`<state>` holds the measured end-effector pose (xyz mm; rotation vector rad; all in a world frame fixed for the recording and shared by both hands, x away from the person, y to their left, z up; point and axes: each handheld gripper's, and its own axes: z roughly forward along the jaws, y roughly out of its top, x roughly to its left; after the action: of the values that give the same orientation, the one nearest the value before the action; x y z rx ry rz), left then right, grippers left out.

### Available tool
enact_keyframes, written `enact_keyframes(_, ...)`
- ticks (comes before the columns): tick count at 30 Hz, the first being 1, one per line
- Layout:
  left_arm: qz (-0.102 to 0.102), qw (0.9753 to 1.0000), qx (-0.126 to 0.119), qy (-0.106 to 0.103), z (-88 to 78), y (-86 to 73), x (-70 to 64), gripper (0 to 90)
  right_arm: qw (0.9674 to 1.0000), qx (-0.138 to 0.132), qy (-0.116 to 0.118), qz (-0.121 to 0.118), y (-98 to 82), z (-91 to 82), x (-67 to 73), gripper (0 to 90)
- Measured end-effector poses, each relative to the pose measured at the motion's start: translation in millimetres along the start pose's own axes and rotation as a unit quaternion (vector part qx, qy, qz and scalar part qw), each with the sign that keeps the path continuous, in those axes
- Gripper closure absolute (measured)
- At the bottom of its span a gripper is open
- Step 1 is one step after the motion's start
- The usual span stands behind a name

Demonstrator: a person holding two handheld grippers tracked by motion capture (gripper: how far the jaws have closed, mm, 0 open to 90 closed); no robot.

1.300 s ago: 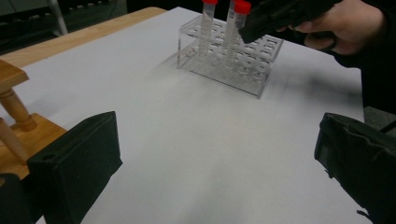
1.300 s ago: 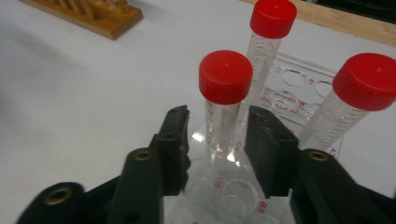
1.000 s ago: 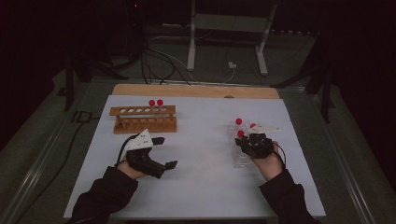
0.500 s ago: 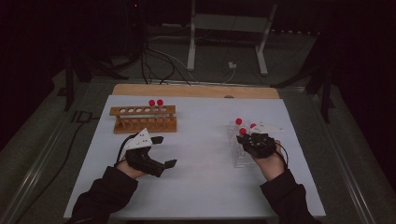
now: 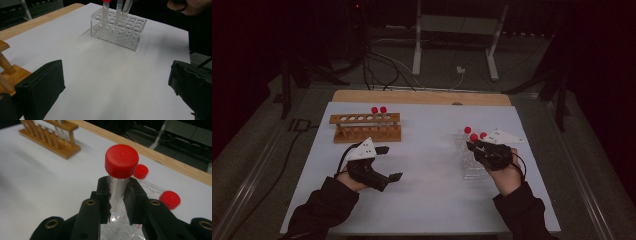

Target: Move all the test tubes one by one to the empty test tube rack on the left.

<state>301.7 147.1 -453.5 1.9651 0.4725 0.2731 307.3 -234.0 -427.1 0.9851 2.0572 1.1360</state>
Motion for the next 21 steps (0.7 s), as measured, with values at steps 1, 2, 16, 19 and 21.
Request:
enact_keyframes(1, 0.001, 1.0, 0.001, 0.0, -0.1, 0.7, -0.6, 1.1, 1.0, -0.003, 0.0, -0.004, 1.1, -1.1, 1.2, 75.1)
enact_keyframes(2, 0.001, 1.0, 0.001, 0.0, -0.1, 1.3, -1.0, 1.1, 1.0, -0.005, 0.002, -0.006, 2.3, -2.4, 2.7, 75.1)
enact_keyframes(16, 0.013, 0.9997, 0.004, -0.019, 1.4, 15.0, -5.9, 1.2, 0.9975, -0.014, 0.061, -0.033, 10.7, -5.0, 33.1, 75.1)
enact_keyframes(19, 0.017, 0.9995, 0.003, -0.025, 1.8, 18.5, -7.8, 1.2, 0.9964, -0.007, 0.078, -0.034, 8.8, -1.2, 39.6, 75.1)
enact_keyframes(21, 0.019, 0.9994, 0.003, -0.028, 2.0, 20.6, -8.7, 1.2, 0.9956, -0.002, 0.086, -0.036, 6.7, 1.7, 43.6, 75.1)
